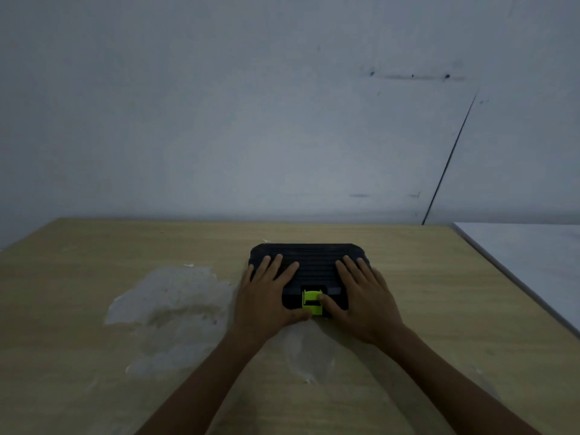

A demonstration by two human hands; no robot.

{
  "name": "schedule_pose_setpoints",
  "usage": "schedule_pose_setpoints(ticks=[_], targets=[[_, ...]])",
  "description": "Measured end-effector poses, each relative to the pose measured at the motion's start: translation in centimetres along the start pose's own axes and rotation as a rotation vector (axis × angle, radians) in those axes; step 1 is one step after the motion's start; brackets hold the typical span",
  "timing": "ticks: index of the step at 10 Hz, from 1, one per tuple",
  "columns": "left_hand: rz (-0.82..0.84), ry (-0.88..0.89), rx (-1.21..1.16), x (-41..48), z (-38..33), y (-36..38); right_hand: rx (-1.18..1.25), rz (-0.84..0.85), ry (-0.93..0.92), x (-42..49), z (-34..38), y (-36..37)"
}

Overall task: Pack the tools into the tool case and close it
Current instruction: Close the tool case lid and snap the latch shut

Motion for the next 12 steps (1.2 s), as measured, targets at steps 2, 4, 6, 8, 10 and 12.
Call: schedule_pose_setpoints(ticks=[2, 4, 6, 8, 10, 12], targets=[[0.039, 0.010, -0.024, 4.4, 1.8, 1.2, 0.009, 0.029, 0.008, 4.3, -0.4, 1.2], [0.038, -0.005, -0.040, 8.1, 3.1, 2.4, 0.011, 0.060, 0.002, 8.4, -1.0, 2.2], [0.037, -0.010, -0.052, 9.9, 3.7, 3.0, 0.000, 0.071, -0.010, 10.2, -1.2, 2.4], [0.043, 0.005, -0.021, 9.9, 3.6, 3.1, -0.004, 0.088, -0.022, 10.2, -1.2, 2.5], [0.211, 0.026, 0.026, 10.1, 3.6, 3.0, -0.010, 0.209, -0.027, 10.3, -1.2, 2.4], [0.343, -0.031, -0.068, 9.5, 3.6, 0.7, 0.080, 0.367, 0.040, 10.5, -1.5, 0.4]])
Point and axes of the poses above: each hand's wrist, its own x-axis towards the middle knuckle, its own y-axis out of the palm, z = x × y, the point moved 8 cm from there along x, towards the middle knuckle, and after that the axes turned 1 degree about z, right-handed, at the moved point
